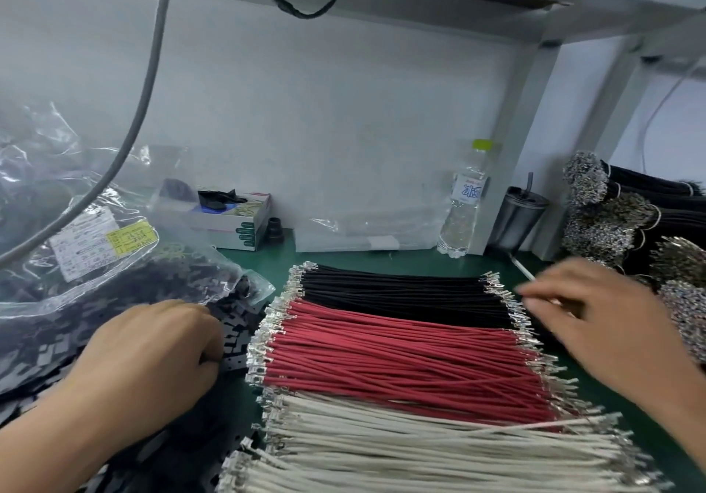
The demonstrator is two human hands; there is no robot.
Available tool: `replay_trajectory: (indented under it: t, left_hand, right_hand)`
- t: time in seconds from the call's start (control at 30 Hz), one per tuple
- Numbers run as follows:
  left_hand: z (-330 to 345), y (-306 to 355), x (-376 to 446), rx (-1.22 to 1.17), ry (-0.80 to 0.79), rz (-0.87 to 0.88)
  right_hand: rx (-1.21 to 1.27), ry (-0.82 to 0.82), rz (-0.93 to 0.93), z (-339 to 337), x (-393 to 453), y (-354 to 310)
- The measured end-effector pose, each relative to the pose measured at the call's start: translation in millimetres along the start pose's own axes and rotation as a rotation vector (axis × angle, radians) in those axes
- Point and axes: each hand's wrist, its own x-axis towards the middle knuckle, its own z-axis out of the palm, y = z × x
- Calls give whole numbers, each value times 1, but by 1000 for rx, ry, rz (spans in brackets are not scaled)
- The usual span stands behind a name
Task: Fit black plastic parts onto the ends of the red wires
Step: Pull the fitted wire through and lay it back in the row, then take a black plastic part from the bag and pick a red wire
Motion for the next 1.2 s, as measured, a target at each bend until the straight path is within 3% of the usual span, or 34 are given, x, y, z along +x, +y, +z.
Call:
replay_trajectory:
  t: [0.1,0.3,0.63,0.8,0.93,1.0,1.2]
  left_hand:
    - [-7,6,-4,-54,28,-53]
    - [-16,17,-9,-163,81,-175]
    - [-16,24,-10,-424,321,-210]
    - [-18,25,-9,-991,410,-246]
    - [-27,31,-14,-1405,288,-178]
    - [-26,34,-17,-1383,208,-116]
    - [-25,59,-28,-1023,289,106]
  right_hand:
    - [219,-138,-106,19,44,-82]
    - [174,-368,-123,93,78,-142]
    - [219,-232,-131,88,83,-127]
    - [190,-45,-190,50,73,-123]
    - [274,33,-169,35,31,-124]
    - [381,44,-135,39,14,-128]
    - [533,15,-169,44,1,-134]
